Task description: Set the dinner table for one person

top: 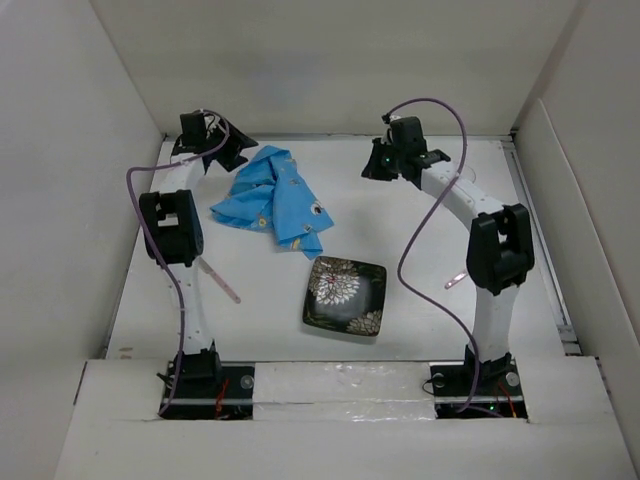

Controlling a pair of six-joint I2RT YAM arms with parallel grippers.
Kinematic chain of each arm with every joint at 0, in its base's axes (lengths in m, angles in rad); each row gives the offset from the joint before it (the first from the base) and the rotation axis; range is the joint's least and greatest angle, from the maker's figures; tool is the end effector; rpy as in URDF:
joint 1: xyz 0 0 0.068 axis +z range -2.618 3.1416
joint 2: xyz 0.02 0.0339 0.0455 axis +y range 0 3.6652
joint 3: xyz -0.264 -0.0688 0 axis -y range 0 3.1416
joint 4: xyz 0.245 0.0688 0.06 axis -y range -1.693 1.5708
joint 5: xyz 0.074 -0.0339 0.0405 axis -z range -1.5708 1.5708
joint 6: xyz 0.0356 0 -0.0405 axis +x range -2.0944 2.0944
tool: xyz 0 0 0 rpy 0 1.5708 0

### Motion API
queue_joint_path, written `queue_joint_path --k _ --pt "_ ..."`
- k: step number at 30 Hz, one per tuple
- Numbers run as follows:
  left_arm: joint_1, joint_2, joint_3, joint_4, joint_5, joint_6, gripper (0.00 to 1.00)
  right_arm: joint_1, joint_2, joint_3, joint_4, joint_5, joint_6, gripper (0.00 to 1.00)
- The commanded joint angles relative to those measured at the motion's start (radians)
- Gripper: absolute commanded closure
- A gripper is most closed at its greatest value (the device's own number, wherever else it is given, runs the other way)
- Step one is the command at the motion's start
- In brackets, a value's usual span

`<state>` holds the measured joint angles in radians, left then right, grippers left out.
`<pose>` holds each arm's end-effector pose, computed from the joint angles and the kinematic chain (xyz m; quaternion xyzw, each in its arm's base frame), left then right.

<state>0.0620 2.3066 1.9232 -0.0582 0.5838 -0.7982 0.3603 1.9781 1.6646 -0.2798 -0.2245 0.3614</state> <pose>0.5408 0.0139 0.2289 -0.1974 0.7996 -0.4112 0.3906 0.4335 0.1718 0.2766 -0.0521 0.8774 0.2573 0.4016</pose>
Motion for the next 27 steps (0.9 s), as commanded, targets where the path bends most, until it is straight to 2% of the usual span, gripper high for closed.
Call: queue_joint_path --k 1,2,3,4,5,6,7,8,11,13,14,16,27 --pt "-0.011 -0.263 0.022 -0.079 -0.166 0.201 0.48 -0.033 -0.015 0.289 -0.123 0.088 0.031 1.00" --pt "-0.011 -0.292 -0.005 -0.109 -0.217 0.241 0.49 -0.034 0.002 0.331 -0.165 0.088 0.013 1.00" --pt "-0.039 -0.323 -0.042 -0.135 -0.270 0.287 0.66 -0.024 0.010 0.355 -0.200 0.091 -0.010 0.93" --pt "-0.056 -0.395 -0.090 -0.162 -0.391 0.325 0.77 -0.014 -0.004 0.360 -0.232 0.093 -0.042 0.84" --pt "-0.074 -0.430 -0.204 -0.163 -0.442 0.387 0.86 0.012 -0.024 0.292 -0.228 0.074 -0.047 0.74" --pt "-0.089 -0.459 -0.260 -0.160 -0.475 0.405 0.93 0.028 -0.053 0.227 -0.205 0.044 -0.047 0.57" --pt "-0.100 -0.510 -0.317 -0.158 -0.498 0.416 0.93 0.043 -0.112 0.154 -0.132 0.006 -0.023 0.51" --pt "-0.100 -0.527 -0.416 -0.158 -0.498 0.415 0.93 0.077 -0.137 0.007 -0.093 -0.057 -0.009 0.46" --pt "-0.100 -0.576 -0.560 -0.172 -0.502 0.424 0.80 0.129 -0.193 -0.147 -0.016 -0.079 0.039 0.44" --pt "-0.110 -0.616 -0.613 -0.180 -0.548 0.444 0.64 0.172 -0.199 -0.235 0.014 -0.069 0.056 0.44" --pt "-0.110 -0.636 -0.666 -0.170 -0.567 0.453 0.52 0.184 -0.194 -0.250 0.017 -0.046 0.059 0.45" --pt "-0.110 -0.671 -0.716 -0.134 -0.575 0.473 0.44 0.206 -0.174 -0.259 0.005 -0.015 0.059 0.44" --pt "-0.110 -0.555 -0.710 -0.091 -0.535 0.455 0.39 0.216 0.071 -0.114 -0.064 0.177 0.068 0.40"
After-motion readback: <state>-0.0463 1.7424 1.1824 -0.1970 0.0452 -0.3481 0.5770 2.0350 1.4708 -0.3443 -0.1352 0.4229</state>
